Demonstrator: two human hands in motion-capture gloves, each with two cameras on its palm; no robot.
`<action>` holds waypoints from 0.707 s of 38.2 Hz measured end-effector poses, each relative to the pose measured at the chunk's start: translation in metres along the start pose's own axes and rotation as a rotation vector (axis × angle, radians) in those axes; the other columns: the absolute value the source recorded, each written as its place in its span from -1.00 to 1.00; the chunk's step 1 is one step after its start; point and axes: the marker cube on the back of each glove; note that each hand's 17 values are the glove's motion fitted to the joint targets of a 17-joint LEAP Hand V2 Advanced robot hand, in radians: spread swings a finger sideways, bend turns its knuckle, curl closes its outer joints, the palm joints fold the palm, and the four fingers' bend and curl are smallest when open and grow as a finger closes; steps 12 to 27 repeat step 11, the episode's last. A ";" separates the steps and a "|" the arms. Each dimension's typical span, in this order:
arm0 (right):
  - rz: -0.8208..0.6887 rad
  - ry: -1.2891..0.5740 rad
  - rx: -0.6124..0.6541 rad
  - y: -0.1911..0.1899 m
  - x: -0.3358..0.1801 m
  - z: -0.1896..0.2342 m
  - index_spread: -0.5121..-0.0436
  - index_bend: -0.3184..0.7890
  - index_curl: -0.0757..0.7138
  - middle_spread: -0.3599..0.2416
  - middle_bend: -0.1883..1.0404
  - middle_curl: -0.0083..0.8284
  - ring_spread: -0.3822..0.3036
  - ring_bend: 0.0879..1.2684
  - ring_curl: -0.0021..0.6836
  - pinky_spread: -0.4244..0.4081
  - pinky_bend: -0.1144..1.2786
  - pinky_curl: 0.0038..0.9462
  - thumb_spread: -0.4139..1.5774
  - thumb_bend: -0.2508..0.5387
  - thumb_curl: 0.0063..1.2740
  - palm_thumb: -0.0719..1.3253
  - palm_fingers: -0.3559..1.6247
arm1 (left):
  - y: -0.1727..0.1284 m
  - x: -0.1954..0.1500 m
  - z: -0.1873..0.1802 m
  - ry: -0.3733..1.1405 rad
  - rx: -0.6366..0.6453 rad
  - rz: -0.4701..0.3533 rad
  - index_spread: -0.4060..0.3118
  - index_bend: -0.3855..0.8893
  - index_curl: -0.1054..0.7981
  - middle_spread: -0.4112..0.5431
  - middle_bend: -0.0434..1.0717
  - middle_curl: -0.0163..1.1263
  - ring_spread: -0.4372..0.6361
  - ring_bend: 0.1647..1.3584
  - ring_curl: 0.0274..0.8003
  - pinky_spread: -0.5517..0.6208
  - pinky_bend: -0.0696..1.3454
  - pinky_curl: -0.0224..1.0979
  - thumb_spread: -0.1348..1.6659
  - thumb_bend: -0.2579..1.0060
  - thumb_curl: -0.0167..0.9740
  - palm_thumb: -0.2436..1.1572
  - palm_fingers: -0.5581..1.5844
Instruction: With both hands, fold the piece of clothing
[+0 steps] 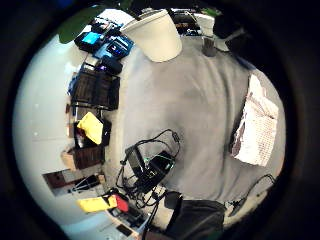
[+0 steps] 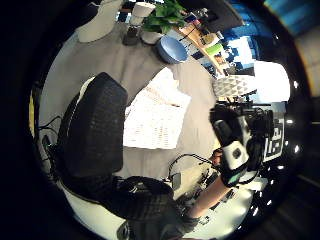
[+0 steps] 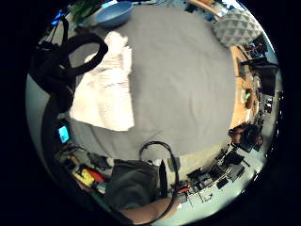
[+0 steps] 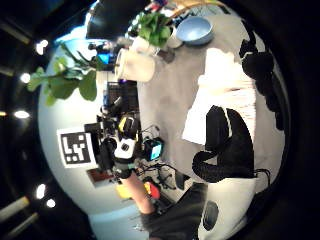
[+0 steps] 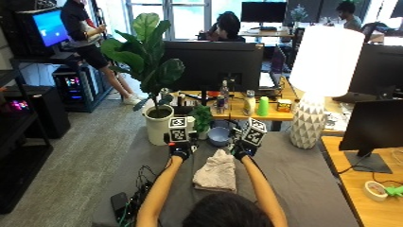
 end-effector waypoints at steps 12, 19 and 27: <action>0.076 0.062 0.083 -0.012 0.071 -0.022 0.28 -0.29 -0.29 0.02 -0.25 0.15 -0.31 -0.15 0.27 -0.42 0.05 -0.14 0.61 -0.38 -0.24 0.33 0.40 | -0.002 0.010 -0.001 -0.062 -0.018 0.019 -0.08 -0.15 -0.03 -0.07 -0.62 -0.40 0.01 -0.37 -0.24 0.25 -0.46 -0.35 0.67 -0.60 -0.56 -0.41 -0.14; 0.076 0.062 0.083 -0.012 0.071 -0.022 0.28 -0.29 -0.29 0.02 -0.25 0.15 -0.31 -0.15 0.27 -0.42 0.05 -0.14 0.61 -0.38 -0.24 0.33 0.40 | -0.002 0.010 -0.001 -0.062 -0.018 0.019 -0.08 -0.15 -0.03 -0.07 -0.62 -0.40 0.01 -0.37 -0.24 0.25 -0.46 -0.35 0.67 -0.60 -0.56 -0.41 -0.14; 0.076 0.062 0.083 -0.012 0.071 -0.022 0.28 -0.29 -0.29 0.02 -0.25 0.15 -0.31 -0.15 0.27 -0.42 0.05 -0.14 0.61 -0.38 -0.24 0.33 0.40 | -0.002 0.010 -0.001 -0.062 -0.018 0.019 -0.08 -0.15 -0.03 -0.07 -0.62 -0.40 0.01 -0.37 -0.24 0.25 -0.46 -0.35 0.67 -0.60 -0.56 -0.41 -0.14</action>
